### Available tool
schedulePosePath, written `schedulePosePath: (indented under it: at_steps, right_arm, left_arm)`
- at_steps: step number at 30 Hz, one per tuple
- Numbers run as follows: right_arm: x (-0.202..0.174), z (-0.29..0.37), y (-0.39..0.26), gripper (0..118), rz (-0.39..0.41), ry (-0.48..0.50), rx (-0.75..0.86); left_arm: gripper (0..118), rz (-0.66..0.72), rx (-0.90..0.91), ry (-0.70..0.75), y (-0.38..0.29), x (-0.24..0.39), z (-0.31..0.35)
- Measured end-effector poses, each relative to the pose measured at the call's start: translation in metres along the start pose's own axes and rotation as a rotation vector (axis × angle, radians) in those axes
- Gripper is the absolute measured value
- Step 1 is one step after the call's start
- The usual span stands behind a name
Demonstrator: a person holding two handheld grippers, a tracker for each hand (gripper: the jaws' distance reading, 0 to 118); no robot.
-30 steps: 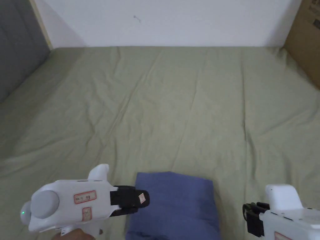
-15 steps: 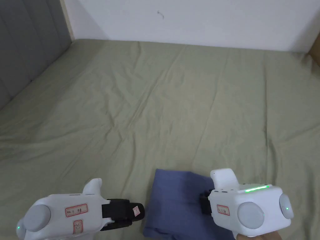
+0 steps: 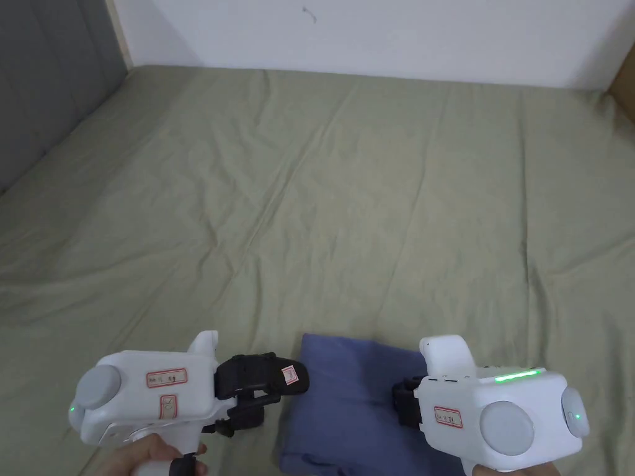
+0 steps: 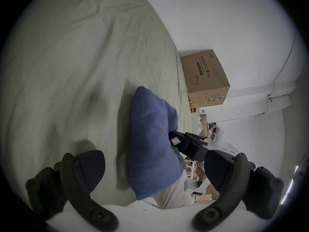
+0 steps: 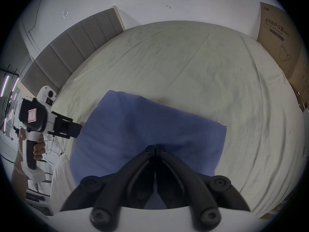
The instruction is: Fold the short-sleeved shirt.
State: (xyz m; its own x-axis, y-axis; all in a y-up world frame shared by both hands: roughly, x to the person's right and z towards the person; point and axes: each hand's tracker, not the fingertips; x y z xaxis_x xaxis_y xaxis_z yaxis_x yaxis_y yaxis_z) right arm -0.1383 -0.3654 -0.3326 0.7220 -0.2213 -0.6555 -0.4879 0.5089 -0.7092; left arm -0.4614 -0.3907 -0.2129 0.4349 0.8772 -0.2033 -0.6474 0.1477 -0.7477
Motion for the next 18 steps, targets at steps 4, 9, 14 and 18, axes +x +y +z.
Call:
schedulePosePath:
  at_steps: [4, 9, 14, 18]
  right_arm:
    - [0.004, 0.000, 0.000, 2, -0.027, 0.016, 0.001]
    - [0.007, 0.001, -0.001, 2, -0.053, 0.031, 0.001]
    - [0.007, 0.001, 0.000, 2, -0.047, 0.024, -0.002]
    - [0.007, 0.003, 0.000, 2, -0.055, 0.022, -0.002]
  left_arm:
    - [118, -0.005, -0.055, -0.037, 0.008, 0.002, -0.037]
    - [117, 0.002, -0.095, -0.114, 0.019, -0.007, -0.062]
    - [35, -0.068, -0.131, 0.010, 0.019, -0.012, -0.074]
    - [28, -0.002, -0.117, -0.058, 0.011, -0.022, -0.069]
